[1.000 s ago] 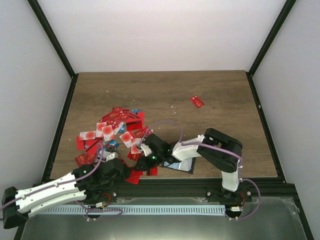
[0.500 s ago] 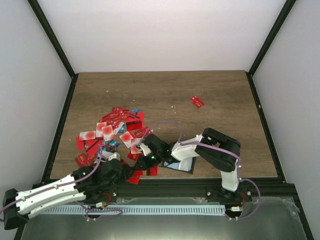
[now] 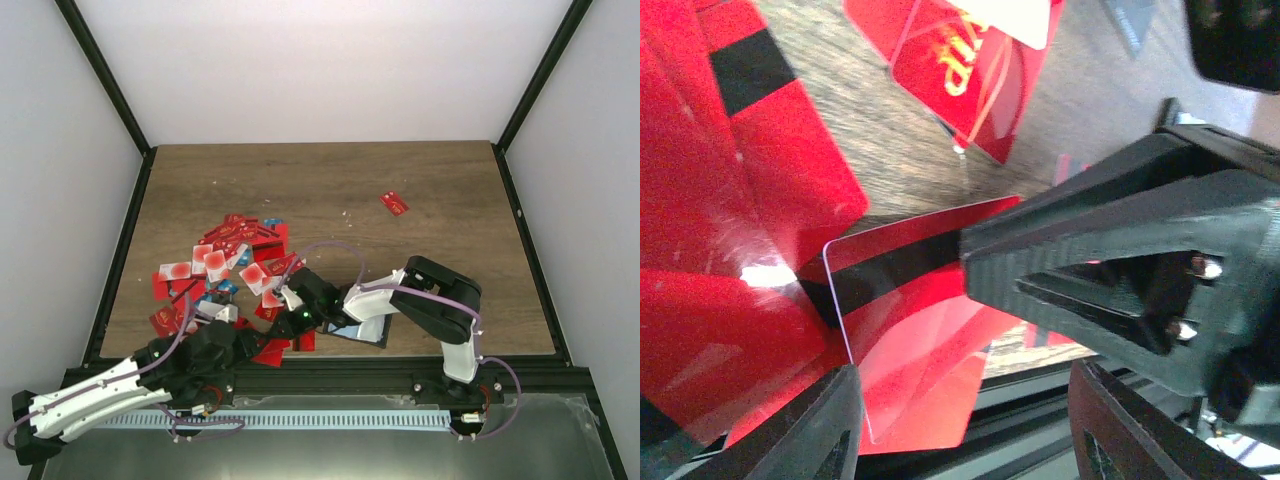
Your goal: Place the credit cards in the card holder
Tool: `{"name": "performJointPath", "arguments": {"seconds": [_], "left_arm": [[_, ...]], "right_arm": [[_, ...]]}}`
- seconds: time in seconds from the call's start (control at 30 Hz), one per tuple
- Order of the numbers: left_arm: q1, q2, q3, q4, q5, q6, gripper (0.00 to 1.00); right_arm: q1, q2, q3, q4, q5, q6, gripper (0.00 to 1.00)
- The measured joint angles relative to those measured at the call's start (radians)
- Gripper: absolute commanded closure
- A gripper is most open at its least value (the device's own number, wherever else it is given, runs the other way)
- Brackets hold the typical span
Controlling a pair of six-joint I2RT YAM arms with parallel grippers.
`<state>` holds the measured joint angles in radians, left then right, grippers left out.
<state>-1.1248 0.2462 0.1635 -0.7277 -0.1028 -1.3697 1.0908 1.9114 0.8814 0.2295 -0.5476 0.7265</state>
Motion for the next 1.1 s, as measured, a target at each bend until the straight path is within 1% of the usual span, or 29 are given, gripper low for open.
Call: {"name": "performJointPath", "arguments": {"seconds": [0.23,0.63,0.87,0.97,1.1], "left_arm": [[0.0,-0.09,-0.001,0.001,0.002,-0.013,0.45],[0.0,-0.073,-0.01,0.009,0.003,-0.014,0.5],[0.0,-0.103,-0.014,0.016,-0.002,-0.02,0.56],[0.0,-0.134,-0.014,0.032,-0.007,-0.029,0.59],[0.0,-0.172,-0.016,0.067,-0.019,-0.042,0.69]], "right_arm": [[-0.001,0.0,-0.003,0.013,0.003,0.005,0.87],[-0.001,-0.004,-0.027,0.06,0.002,0.029,0.88],[-0.001,-0.004,-0.032,0.077,0.0,0.04,0.88],[-0.001,-0.003,-0.037,0.085,0.0,0.047,0.9],[-0.001,-0.001,-0.054,0.1,-0.014,0.06,0.9]]}}
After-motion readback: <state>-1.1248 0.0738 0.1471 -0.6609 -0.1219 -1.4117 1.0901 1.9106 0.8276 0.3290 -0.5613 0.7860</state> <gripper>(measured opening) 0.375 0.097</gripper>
